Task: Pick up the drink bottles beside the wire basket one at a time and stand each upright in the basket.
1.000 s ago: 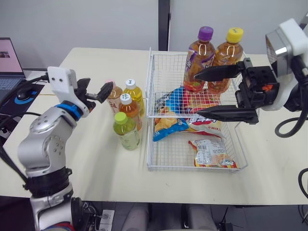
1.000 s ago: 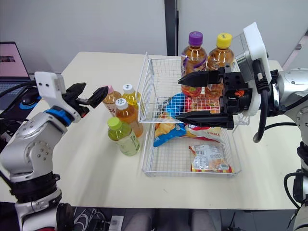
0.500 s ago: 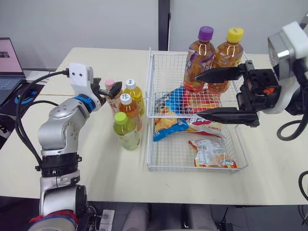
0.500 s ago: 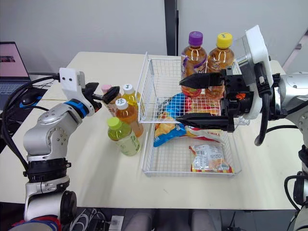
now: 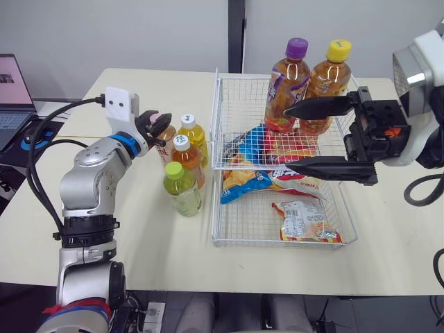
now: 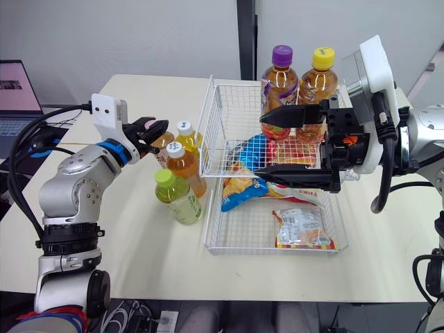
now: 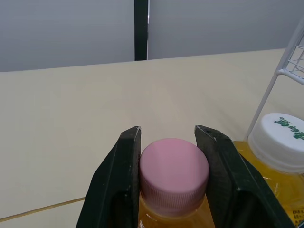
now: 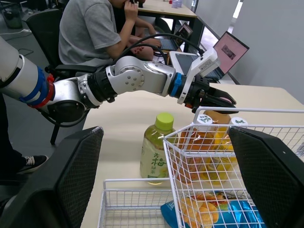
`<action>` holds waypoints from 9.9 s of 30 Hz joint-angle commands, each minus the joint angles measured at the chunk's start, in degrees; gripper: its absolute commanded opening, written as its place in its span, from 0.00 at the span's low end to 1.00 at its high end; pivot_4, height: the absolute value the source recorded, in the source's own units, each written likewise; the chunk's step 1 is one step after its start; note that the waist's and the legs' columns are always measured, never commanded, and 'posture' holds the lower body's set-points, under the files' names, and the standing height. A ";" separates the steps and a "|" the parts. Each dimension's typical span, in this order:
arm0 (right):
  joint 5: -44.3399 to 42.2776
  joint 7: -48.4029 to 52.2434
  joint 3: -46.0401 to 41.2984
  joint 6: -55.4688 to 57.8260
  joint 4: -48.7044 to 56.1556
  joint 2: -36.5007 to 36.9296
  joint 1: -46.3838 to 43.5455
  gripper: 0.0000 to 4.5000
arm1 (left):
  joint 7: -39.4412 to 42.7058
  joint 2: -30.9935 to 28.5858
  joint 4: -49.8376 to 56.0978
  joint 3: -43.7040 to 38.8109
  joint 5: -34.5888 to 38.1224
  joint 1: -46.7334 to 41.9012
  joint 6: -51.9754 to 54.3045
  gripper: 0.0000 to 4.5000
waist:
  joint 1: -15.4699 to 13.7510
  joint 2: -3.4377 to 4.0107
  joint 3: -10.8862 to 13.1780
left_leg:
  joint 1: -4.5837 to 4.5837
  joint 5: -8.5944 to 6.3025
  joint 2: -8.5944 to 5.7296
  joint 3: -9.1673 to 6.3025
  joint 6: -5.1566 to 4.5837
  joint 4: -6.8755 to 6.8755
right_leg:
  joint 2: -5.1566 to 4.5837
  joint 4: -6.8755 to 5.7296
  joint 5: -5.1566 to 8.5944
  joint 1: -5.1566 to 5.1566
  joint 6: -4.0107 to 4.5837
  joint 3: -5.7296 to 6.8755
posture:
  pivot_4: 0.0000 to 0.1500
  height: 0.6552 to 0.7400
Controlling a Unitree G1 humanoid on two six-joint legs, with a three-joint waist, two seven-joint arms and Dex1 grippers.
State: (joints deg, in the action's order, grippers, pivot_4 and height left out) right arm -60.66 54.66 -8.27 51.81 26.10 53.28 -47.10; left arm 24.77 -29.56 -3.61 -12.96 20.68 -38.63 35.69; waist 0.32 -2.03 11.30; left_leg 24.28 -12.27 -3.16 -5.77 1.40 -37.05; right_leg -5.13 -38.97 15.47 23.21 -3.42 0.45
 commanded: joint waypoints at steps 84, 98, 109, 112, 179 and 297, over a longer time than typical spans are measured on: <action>-1.02 -7.81 -17.59 -4.92 3.26 10.40 13.30 1.00 | 41.81 2.00 -41.72 11.40 -4.40 -55.30 -1.54 0.84 | 1.54 -0.12 0.12 | 0.42 0.01 -0.08 0.24 -0.02 -0.05 | -0.03 -0.05 0.08 0.30 -0.14 0.08 | 1.00 1.00; 0.89 -5.08 -15.28 -6.75 1.61 10.41 12.39 1.00 | 34.62 -15.76 -12.03 -0.68 4.02 -40.12 15.68 0.99 | 1.76 -0.06 0.09 | 0.27 0.01 -0.03 -0.03 -0.02 -0.05 | -0.01 -0.08 0.08 0.22 -0.14 0.00 | 1.00 1.00; 3.47 1.16 -13.47 -12.30 1.27 7.50 14.69 1.00 | 22.61 -18.64 26.15 -22.88 10.34 7.18 22.33 0.99 | 1.36 -0.05 0.08 | 0.13 0.01 0.01 -0.02 -0.01 -0.04 | -0.02 -0.01 0.07 0.08 -0.10 -0.04 | 1.00 1.00; 4.52 6.47 -11.60 -12.44 1.67 9.36 16.23 1.00 | 18.89 -15.12 30.52 -28.28 12.55 14.15 22.04 0.99 | 0.84 -0.06 0.07 | 0.06 0.01 0.00 -0.03 -0.02 -0.03 | -0.05 0.00 0.06 -0.02 -0.09 -0.02 | 1.00 1.00; 3.82 13.56 -2.55 -7.36 -1.76 5.68 5.42 1.00 | -23.34 7.70 57.02 -1.32 16.01 30.45 18.51 0.31 | -0.40 -0.04 -0.03 | -0.16 0.00 0.07 0.13 -0.02 0.05 | 0.01 0.07 0.01 -0.17 0.03 -0.06 | 1.00 1.00; 6.78 9.33 -21.04 -12.03 -5.28 18.20 17.70 1.00 | 20.17 -22.59 13.86 -22.44 12.24 10.74 13.85 0.99 | 1.21 0.21 0.07 | -0.11 0.00 0.01 0.16 -0.03 0.05 | -0.08 -0.02 0.10 -0.06 -0.10 -0.16 | 1.00 1.00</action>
State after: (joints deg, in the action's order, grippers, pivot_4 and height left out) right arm -52.98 63.20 -28.78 40.17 20.93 70.03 -28.19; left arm 47.52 -51.85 7.26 -31.48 33.44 -28.20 52.19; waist 1.53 -1.82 11.36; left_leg 24.21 -12.27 -3.13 -5.67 1.37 -37.02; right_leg -5.20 -38.99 15.55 23.15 -3.50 0.35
